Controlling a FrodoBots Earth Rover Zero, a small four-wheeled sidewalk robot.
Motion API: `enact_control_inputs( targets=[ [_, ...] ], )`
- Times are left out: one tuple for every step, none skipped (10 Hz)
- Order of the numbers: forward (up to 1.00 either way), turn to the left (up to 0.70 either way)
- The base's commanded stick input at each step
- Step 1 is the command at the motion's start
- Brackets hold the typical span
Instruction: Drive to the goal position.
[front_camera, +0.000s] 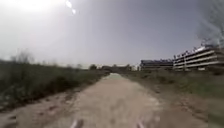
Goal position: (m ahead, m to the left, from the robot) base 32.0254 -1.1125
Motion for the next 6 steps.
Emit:
enact_control_inputs(
  targets=[
    [1.00, -0.28],
    [1.00, -0.39],
    [1.00, -0.20],
    [1.00, -0.16],
    [1.00, -0.12],
    [1.00, -0.07]
  ],
)
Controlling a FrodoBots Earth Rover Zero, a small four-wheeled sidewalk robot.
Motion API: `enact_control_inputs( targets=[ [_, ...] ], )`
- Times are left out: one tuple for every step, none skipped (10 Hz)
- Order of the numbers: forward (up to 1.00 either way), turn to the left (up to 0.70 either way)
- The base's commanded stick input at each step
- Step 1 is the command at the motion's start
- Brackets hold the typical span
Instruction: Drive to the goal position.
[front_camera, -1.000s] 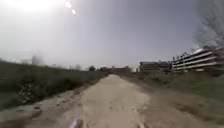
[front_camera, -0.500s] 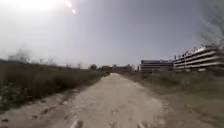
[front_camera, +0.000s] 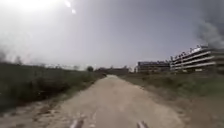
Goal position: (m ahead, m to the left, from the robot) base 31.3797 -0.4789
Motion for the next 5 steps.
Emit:
enact_control_inputs(
  targets=[
    [1.00, -0.03],
    [1.00, 0.00],
    [1.00, 0.00],
    [1.00, 0.00],
    [1.00, 0.00]
  ],
)
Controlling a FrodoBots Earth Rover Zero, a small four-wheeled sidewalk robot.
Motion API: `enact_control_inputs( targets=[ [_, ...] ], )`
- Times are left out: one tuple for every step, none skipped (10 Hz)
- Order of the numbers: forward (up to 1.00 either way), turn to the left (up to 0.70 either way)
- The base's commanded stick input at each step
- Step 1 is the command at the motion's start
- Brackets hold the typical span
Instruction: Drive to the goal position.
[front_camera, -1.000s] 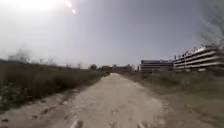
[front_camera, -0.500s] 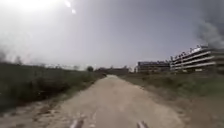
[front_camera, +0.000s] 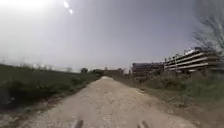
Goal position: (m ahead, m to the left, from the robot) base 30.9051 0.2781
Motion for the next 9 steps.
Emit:
enact_control_inputs(
  targets=[
    [1.00, 0.00],
    [1.00, 0.00],
    [1.00, 0.00],
    [1.00, 0.00],
    [1.00, 0.00],
    [1.00, 0.00],
    [1.00, 0.00],
    [1.00, 0.00],
    [1.00, 0.00]
  ],
)
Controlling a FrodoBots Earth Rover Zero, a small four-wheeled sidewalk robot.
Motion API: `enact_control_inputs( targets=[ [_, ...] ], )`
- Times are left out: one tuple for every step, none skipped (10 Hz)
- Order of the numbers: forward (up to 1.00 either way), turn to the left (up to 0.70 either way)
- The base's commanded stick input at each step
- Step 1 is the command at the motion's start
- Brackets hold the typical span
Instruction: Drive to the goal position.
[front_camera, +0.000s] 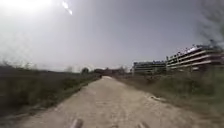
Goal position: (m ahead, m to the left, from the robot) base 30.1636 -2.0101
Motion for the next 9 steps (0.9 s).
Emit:
enact_control_inputs(
  targets=[
    [1.00, 0.00],
    [1.00, 0.00],
    [1.00, 0.10],
    [1.00, 0.18],
    [1.00, 0.16],
    [1.00, 0.00],
    [1.00, 0.00],
    [1.00, 0.00],
    [1.00, 0.00]
  ],
)
